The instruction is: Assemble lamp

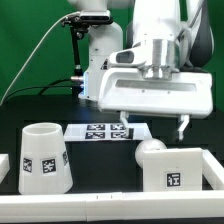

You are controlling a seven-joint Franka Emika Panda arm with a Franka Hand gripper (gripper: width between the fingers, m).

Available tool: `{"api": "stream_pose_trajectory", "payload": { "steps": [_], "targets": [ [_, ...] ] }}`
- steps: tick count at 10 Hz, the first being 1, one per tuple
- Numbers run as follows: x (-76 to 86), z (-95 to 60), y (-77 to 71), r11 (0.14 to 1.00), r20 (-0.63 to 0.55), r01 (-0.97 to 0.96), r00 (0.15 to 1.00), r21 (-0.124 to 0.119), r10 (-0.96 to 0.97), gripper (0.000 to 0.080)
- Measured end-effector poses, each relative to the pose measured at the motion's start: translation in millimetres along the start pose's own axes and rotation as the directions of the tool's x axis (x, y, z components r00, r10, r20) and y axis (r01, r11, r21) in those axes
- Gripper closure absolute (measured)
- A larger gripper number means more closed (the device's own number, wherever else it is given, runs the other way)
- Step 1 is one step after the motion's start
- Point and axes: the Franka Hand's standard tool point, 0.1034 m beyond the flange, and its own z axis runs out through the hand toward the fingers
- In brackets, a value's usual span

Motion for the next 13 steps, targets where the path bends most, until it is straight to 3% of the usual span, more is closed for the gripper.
{"api": "stream_pose_trajectory", "payload": {
  "steps": [2,5,8,10,13],
  "targets": [
    [-17.4,11.1,3.7,1.000,0.043,0.002,0.999,-0.009,-0.001,0.0101],
    [-30.4,18.4,-6.4,1.000,0.083,0.014,0.996,0.001,-0.014,0.0101],
    [-28.6,18.8,-6.4,1.000,0.087,0.017,0.996,0.002,-0.017,0.0101],
    [-14.3,20.5,-0.7,1.000,0.075,0.012,0.997,0.001,-0.012,0.0101],
    [-1.6,21.6,-4.1,1.000,0.064,0.007,0.998,0.008,-0.007,0.0101]
  ]
}}
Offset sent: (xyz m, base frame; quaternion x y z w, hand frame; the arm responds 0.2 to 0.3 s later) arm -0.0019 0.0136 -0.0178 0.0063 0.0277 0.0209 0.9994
